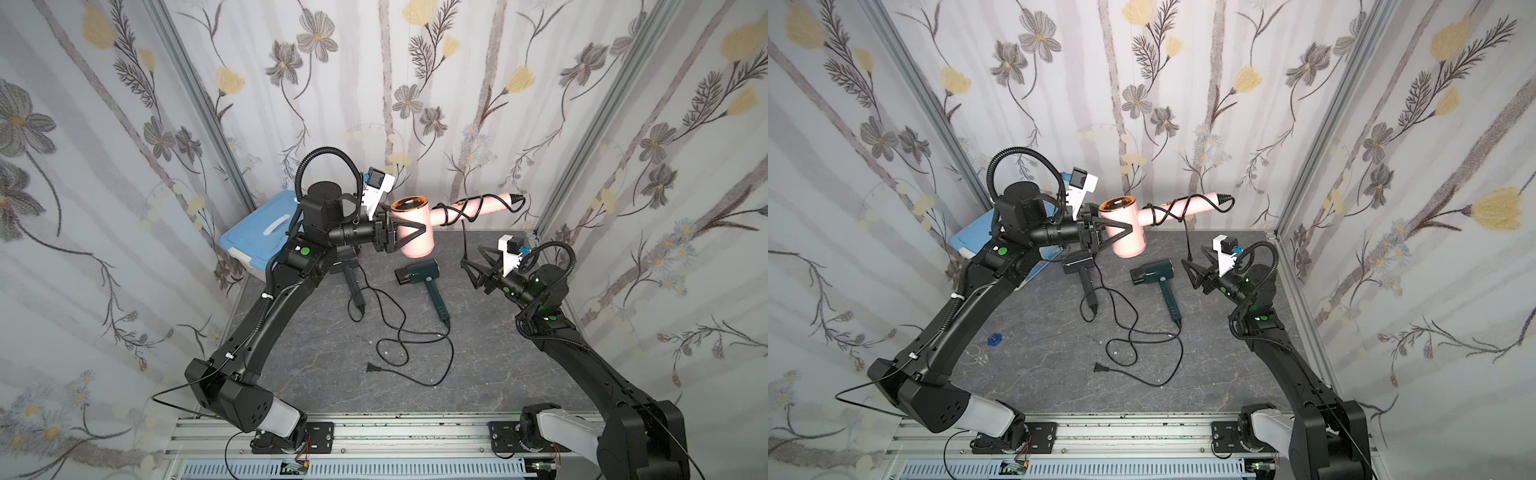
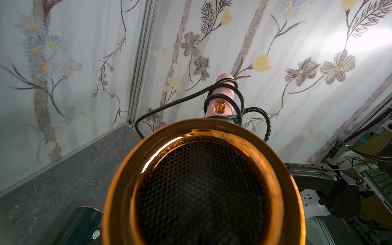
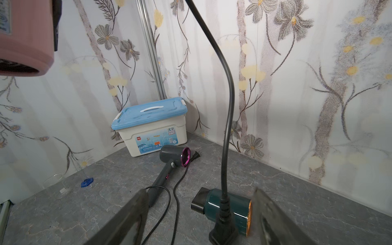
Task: Wrap the cord around the hair dryer
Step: Wrap the power cord around the hair dryer.
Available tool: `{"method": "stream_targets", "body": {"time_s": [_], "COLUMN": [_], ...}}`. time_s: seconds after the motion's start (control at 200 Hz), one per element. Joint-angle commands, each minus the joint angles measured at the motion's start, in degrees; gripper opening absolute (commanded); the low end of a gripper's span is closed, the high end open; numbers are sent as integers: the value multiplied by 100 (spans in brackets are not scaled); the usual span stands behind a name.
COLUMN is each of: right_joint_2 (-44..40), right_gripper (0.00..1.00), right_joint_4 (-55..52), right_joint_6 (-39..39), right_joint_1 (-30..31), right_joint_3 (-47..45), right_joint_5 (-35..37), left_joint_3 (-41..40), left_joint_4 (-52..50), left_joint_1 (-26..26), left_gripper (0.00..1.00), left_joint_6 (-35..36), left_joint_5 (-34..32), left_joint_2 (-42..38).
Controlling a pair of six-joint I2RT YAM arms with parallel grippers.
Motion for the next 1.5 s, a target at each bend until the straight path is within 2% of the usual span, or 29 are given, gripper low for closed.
{"method": "stream_targets", "body": {"time_s": [0.0,0.325,0.385,0.51,0.639,0.739,0.889,1.029,1.104,1.494], "right_joint_2": [254,932,1063,1306,1277,1146,1011,984,993,1164], "right_gripper": [74,69,66,50,15,4,5,23,16,19], "right_joint_4": [563,432,398,305,639,651,420,286,261,99], "right_joint_6": [187,148,153,176,379,386,283,221,209,183], "right_joint_1": [21,197,246,354,388,409,427,427,427,504], "right_joint_3": [278,877,945,950,602,479,464,454,466,753], "right_joint_5": [-138,-254,-278,-334,-162,-118,-144,-259,-336,-631], "left_joint_3": [10,19,19,39,19,13,-24,-77,-77,-95], "left_joint_4": [665,851,897,924,916,851,854,1027,1057,1083], "left_joint_1": [-11,-35,-35,-30,-38,-35,-26,-24,-22,-26], "left_gripper": [0,0,0,0,0,0,0,0,0,0], "left_joint_6": [-163,-308,-344,-357,-340,-296,-269,-398,-428,-454], "left_joint_5": [141,159,163,150,119,98,55,98,107,133], "left_joint_2": [-36,29,32,33,14,10,27,22,0,-59]}}
